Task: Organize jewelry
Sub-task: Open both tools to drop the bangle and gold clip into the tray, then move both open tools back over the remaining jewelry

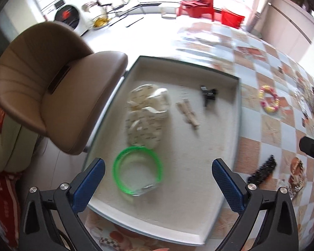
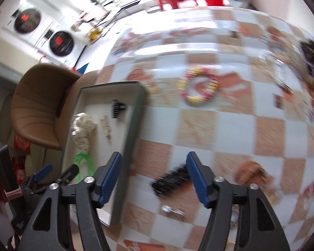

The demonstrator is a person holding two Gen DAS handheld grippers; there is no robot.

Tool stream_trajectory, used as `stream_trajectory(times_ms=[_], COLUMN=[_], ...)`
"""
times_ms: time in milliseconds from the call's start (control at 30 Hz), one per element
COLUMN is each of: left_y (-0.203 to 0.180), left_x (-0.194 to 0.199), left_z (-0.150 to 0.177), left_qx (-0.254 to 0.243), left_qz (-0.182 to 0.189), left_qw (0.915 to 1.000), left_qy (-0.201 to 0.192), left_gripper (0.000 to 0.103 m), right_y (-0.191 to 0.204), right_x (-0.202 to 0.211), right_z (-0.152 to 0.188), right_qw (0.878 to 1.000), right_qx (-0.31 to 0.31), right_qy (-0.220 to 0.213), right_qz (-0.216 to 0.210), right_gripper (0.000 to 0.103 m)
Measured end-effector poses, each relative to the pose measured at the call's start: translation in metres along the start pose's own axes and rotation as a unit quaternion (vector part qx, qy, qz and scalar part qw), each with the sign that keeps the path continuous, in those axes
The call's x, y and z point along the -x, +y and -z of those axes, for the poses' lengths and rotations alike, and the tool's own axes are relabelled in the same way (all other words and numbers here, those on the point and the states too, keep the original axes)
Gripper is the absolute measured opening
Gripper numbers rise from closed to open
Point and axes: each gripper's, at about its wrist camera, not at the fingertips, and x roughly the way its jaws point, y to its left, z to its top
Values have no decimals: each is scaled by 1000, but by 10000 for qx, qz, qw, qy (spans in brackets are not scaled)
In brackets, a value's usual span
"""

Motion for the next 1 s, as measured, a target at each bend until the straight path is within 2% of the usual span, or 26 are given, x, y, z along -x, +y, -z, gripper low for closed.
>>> stream_trajectory(times_ms=[67, 233, 400, 567, 733, 1000], left_y=[-15, -57, -95, -130, -155, -175], left_x=[3, 8, 9, 3, -9, -33], left_z=[-2, 2, 10, 21, 29, 33], left_qx=[-164, -635, -1065, -1704, -2245, -2479], left_qz=[75, 238, 521, 807, 857, 796], left_qw=[9998, 9977, 9929, 9820, 9705, 9648], left_qy=[-29, -65, -32, 87, 189, 363], left_gripper=[103, 103, 103, 103, 103, 103], right_y=[-20, -70, -104, -125, -138, -138], right_x=[8, 26, 38, 35, 30, 15], right_z=[4, 19, 35, 49, 56, 47], right_qw=[9997, 9966, 9930, 9886, 9852, 9886], right_qx=[-216, -766, -1066, -1283, -1392, -986], right_qy=[-39, -66, -18, 132, 218, 315], right_qz=[114, 308, 512, 772, 979, 1094], right_gripper=[81, 82, 82, 82, 82, 82])
